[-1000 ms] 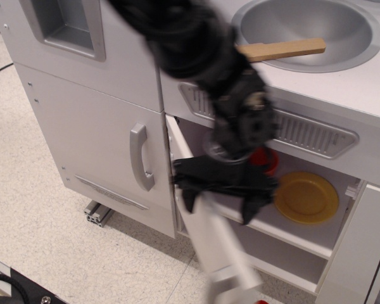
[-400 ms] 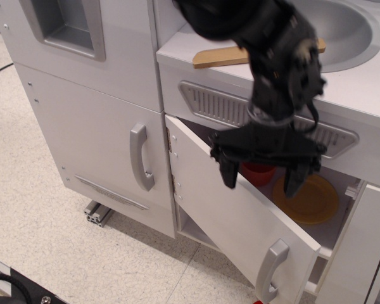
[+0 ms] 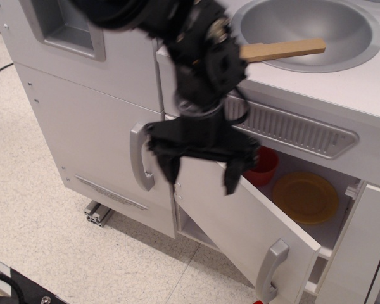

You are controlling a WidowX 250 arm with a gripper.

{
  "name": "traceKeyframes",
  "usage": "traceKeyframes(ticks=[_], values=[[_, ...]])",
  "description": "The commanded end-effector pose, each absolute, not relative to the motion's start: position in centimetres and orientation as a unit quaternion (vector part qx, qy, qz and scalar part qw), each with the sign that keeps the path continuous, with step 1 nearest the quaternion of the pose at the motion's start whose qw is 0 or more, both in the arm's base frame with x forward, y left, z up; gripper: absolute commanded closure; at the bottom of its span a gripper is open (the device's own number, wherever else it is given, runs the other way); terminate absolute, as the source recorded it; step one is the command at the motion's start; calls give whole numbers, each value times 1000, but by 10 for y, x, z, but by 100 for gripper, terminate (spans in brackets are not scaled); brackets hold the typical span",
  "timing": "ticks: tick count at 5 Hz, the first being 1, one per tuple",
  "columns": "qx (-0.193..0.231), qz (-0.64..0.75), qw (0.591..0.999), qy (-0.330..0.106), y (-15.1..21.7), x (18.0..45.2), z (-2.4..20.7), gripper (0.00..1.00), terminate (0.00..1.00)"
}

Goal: Close cabinet

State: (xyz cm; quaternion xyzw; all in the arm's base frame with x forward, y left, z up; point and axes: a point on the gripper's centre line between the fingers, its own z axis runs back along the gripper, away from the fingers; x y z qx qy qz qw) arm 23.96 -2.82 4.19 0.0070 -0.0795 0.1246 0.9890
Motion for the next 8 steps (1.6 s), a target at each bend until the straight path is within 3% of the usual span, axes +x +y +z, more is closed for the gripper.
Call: traceKeyframes(ticks=[1,2,4,8], values=[[31,102,989,-99,-13,239,-3,0,0],[25,110,988,-105,-15,239,-25,0,0],[8,157,981,-118,-24,253,-44,0,0],[2,235,963,-133,-54,314,-57,0,0]])
